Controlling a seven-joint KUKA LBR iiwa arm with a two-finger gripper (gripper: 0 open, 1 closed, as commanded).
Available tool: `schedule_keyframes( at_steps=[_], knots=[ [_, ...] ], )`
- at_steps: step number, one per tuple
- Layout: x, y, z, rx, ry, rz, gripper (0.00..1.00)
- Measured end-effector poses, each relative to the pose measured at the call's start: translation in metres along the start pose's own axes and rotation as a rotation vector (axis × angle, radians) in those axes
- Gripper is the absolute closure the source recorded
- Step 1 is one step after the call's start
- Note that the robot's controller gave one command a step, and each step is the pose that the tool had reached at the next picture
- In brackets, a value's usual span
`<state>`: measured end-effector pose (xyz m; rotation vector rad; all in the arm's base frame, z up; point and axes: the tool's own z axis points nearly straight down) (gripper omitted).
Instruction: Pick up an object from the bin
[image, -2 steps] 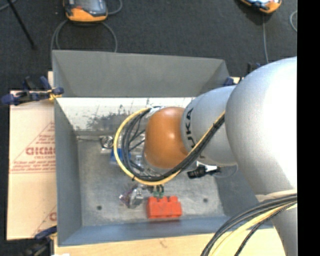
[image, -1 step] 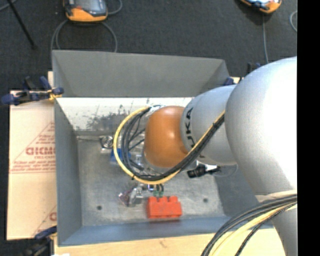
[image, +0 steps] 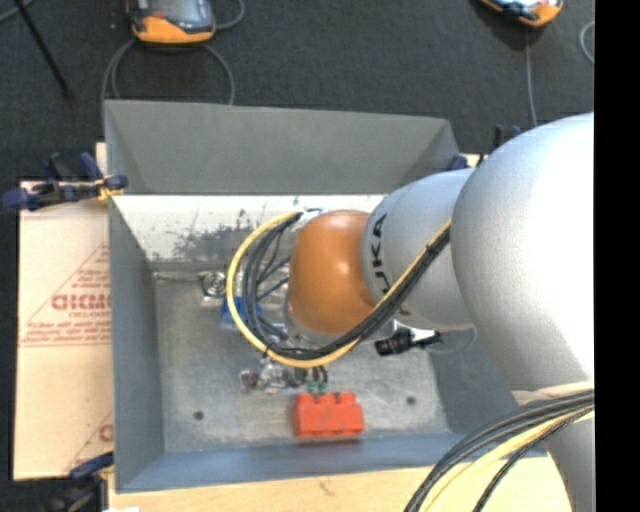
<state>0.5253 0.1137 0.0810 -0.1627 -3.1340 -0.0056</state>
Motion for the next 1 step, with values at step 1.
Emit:
schedule_keyframes(
  at_steps=[1],
  knots=[
    [-0.0009, 0.0000, -0.0049, 0.001, -0.006, 0.002, 1.00]
  ],
)
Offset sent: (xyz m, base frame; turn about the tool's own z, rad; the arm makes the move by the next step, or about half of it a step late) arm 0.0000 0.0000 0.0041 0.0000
